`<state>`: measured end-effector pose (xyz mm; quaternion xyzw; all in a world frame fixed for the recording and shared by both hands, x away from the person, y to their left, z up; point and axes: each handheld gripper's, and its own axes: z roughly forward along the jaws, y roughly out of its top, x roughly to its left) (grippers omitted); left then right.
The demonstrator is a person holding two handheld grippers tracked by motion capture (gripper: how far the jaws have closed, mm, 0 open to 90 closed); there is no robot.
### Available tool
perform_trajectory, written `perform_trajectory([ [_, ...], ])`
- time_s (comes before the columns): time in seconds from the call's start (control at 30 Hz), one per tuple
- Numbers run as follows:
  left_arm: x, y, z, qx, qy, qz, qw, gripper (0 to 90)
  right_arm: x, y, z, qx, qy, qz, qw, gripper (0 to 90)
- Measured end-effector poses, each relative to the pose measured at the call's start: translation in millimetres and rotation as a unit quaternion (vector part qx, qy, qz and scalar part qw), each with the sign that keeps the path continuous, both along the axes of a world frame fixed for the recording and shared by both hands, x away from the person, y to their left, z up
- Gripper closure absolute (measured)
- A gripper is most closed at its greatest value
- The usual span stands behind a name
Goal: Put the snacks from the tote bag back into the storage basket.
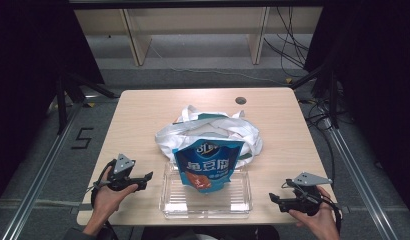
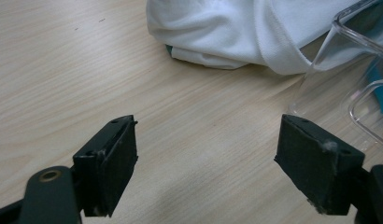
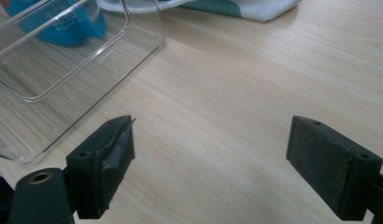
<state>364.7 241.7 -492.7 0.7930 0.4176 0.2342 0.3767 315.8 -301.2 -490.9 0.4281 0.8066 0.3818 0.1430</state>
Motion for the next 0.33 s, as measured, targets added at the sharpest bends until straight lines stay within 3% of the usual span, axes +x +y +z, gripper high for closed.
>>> perform_trajectory([
  [0.03,-0.1,-0.4,-0.4,-0.002,0.0,0.001,1.0,19.8,-1.4,1.2,-0.6,0.006,0.002,-0.011,0.9999,16.2],
  [0.1,-0.1,-0.1,0.0,0.001,0.0,0.0,1.0,19.8,-0.1,-1.4,-0.3,-0.002,0.009,-0.004,1.0,16.2],
  [0.13,0.0,-0.2,0.1,0.0,0.0,0.0,1.0,19.8,0.3,-1.5,-0.9,-0.009,-0.003,-0.013,0.9999,16.1],
  [0.2,-0.1,-0.1,-0.1,0.004,0.002,0.0,1.0,19.7,0.9,-2.4,-1.3,-0.017,-0.004,-0.017,0.9997,16.2],
  [0.33,1.0,-1.7,-2.0,-0.004,0.005,0.002,1.0,19.6,2.2,-3.3,-2.3,-0.009,0.003,-0.025,0.9996,16.2],
])
